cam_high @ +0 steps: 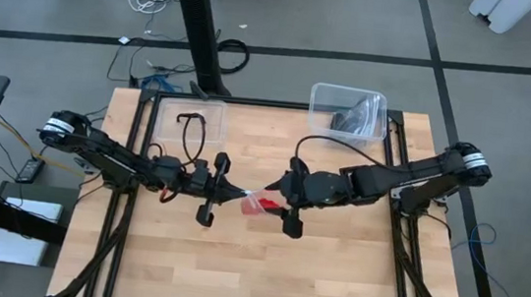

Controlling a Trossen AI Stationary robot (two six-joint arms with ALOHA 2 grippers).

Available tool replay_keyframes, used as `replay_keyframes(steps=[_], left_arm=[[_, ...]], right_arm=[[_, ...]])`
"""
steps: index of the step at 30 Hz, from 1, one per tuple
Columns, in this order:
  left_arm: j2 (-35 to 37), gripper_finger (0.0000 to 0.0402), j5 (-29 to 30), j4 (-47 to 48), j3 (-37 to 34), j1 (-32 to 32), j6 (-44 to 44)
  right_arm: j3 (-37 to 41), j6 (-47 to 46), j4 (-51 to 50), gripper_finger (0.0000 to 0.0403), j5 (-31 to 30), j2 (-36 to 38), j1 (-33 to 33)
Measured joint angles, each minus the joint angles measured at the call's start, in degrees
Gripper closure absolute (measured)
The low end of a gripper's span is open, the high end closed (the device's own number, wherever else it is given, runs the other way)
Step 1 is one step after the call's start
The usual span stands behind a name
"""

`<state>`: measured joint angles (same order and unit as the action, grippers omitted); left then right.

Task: Roll bandage
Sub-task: Put the red bandage into the transparent zip bag, then close the transparent zip bag

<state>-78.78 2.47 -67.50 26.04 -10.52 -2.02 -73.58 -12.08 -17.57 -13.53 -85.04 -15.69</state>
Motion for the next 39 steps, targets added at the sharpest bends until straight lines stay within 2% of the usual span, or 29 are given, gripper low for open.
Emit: replay_keyframes(steps=[4,12,15,18,21,26,29,34,39], left_arm=[[0.0,0.0402,0.05,0.86,0.0,0.0,0.0],[0.0,0.0402,0.29,1.07,0.0,0.0,0.09],[0.0,0.0402,0.92,1.06,0.0,0.0,0.13],[0.0,0.0402,1.3,1.09,0.0,0.0,0.2],[0.0,0.0402,2.0,2.99,0.0,0.0,0.24],[-0.02,0.0402,7.01,9.28,0.0,0.02,0.28],[-0.02,0.0402,7.61,9.73,0.0,0.03,0.36],[-0.02,0.0402,7.59,10.13,0.0,0.02,1.55],[-0.04,0.0402,7.55,12.85,0.0,0.02,1.57]], right_arm=[[0.02,-0.04,-1.68,0.0134,-0.49,2.71,-1.3],[0.04,-8.69,-17.0,0.0199,-14.6,8.75,-7.19],[0.22,-12.01,-18.76,0.0218,-18.48,9.24,-9.49],[3.02,-12.35,-15.31,0.0223,-18.93,7.95,-10.31],[5.42,-10.23,-8.22,0.0215,-18.37,6.35,-9.67],[5.35,-3.61,0.98,0.0179,-17.96,4.96,-6.65],[5.27,-0.37,4.16,0.0172,-14.09,4.32,-3.35],[5.18,0.4,8.21,0.0219,-3.42,1.45,2.72],[3.8,4.34,7.37,0.0283,1.1,-0.26,5.71]])
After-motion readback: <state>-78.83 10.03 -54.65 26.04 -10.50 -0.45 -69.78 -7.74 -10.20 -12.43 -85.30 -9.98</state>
